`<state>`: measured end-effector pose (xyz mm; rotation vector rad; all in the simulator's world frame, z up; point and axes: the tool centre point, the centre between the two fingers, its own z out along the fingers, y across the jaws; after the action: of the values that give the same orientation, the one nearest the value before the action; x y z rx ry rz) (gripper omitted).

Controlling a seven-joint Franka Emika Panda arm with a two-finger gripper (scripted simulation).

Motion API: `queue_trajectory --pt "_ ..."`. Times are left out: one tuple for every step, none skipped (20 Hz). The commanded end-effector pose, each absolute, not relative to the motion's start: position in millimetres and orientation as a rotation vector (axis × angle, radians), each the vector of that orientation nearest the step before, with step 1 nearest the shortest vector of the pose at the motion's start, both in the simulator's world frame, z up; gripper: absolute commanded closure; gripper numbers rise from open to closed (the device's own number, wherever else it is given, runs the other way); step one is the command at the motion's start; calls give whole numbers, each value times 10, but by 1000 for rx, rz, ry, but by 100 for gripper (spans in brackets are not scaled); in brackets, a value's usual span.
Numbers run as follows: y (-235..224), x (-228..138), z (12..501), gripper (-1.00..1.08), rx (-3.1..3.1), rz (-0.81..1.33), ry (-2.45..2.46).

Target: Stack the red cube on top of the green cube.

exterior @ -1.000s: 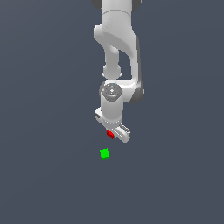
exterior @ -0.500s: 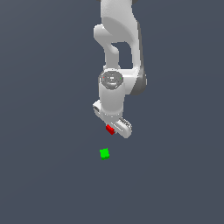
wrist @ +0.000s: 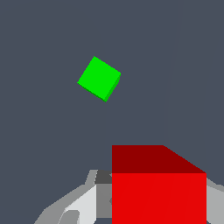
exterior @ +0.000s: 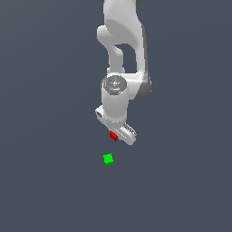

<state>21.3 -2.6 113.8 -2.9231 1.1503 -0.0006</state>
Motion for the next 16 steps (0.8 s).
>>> queue_trajectory --pt "-50 269 1106 108 -2923 -1 1151" --pt "-61 298 1088 108 -2923 -1 1151" --pt "-74 329 1069 108 -2923 -1 1151" --pt "-87 363 1048 108 -2923 -1 1151" --pt "-100 400 1025 108 -2923 -1 1150" --pt "-116 439 1001 108 -2923 -1 1150" --pt "-132 480 976 108 -2923 -1 1150" --pt "-149 524 950 108 -2923 -1 1150" --pt "-166 569 923 108 -2923 -1 1150" --pt "-185 616 895 108 -2923 -1 1150" --pt "-203 665 867 108 -2923 -1 1150" --pt "-222 714 838 108 -2923 -1 1150" --pt "-238 760 809 108 -2923 0 1150" --pt "-254 802 785 108 -2923 0 1150" --pt "-269 841 762 108 -2923 0 1150" --pt "-282 877 742 108 -2923 0 1150"
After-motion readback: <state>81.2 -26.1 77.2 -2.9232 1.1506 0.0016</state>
